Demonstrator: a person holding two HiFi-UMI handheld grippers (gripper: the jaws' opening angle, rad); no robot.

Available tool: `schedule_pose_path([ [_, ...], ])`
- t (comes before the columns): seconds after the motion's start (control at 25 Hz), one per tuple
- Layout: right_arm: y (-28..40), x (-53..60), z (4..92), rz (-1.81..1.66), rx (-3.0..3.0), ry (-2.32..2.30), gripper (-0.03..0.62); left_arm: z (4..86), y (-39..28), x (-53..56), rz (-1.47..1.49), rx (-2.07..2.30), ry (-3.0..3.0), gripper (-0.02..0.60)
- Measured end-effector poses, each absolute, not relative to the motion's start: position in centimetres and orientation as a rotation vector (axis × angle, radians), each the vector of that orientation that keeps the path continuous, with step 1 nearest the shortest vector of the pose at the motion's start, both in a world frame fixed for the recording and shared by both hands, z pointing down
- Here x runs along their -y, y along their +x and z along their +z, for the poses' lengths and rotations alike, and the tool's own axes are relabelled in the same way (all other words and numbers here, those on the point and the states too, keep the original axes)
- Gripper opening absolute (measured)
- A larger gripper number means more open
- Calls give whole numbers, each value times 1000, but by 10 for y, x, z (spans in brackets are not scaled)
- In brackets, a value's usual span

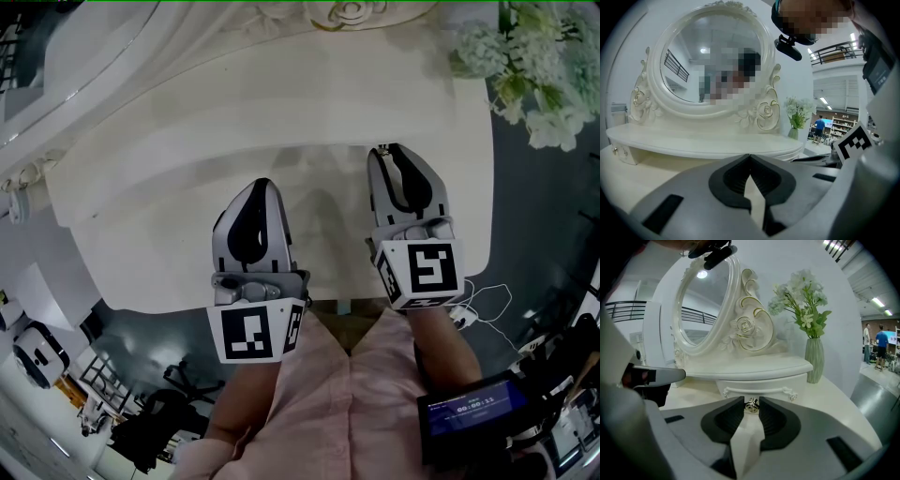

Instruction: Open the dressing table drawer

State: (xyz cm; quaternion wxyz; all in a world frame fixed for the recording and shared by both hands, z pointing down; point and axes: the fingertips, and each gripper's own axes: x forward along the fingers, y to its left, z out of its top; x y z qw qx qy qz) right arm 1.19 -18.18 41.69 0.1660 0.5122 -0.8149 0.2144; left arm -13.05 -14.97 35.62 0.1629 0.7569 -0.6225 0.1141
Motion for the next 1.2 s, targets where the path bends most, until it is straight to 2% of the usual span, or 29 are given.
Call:
schedule_pose_path([
  [1.2, 12, 178, 418, 611, 2321, 1464, 109, 354, -132, 145, 324, 1786, 2157, 21],
])
